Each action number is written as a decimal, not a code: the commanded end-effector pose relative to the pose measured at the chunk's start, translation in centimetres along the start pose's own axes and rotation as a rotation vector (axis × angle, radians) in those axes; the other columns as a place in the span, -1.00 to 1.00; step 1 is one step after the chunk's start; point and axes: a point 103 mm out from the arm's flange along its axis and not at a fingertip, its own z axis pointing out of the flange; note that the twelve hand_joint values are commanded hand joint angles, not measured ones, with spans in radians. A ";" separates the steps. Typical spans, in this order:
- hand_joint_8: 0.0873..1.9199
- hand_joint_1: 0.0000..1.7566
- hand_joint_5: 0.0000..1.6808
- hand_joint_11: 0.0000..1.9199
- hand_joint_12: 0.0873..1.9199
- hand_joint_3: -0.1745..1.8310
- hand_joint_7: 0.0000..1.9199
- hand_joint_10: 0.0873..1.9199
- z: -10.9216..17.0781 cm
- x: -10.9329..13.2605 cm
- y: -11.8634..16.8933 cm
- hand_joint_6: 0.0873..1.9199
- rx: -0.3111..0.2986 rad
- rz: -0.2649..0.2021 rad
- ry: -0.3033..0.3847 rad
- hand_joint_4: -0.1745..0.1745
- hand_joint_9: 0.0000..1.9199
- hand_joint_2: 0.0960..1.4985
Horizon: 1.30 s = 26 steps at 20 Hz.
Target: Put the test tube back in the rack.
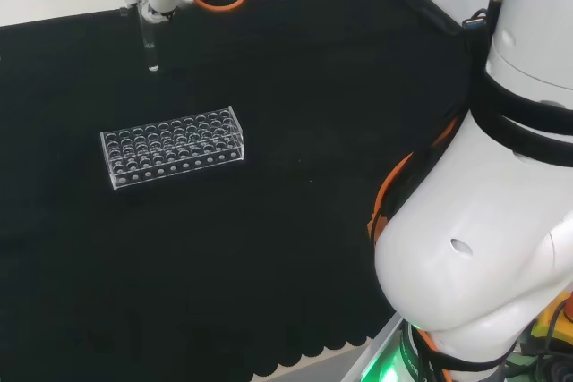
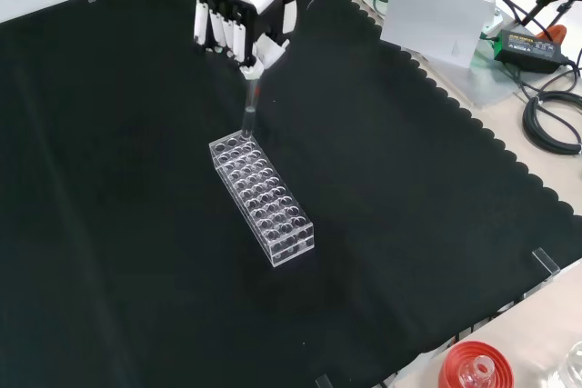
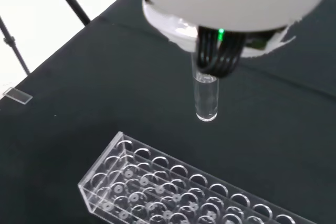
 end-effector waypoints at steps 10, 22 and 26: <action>-0.51 0.65 0.66 0.03 0.19 0.07 0.59 -0.64 2.8 5.8 4.5 -0.54 0.041 -0.138 0.022 -1.00 0.46 -0.50; -0.51 0.65 0.66 0.03 0.19 0.07 0.59 -0.64 6.3 6.6 6.1 -0.54 0.113 -0.158 0.030 -1.00 0.46 -0.50; -0.51 0.65 0.66 0.03 0.19 0.07 0.59 -0.64 7.1 6.9 6.7 -0.54 0.120 -0.163 0.045 -1.00 0.46 -0.50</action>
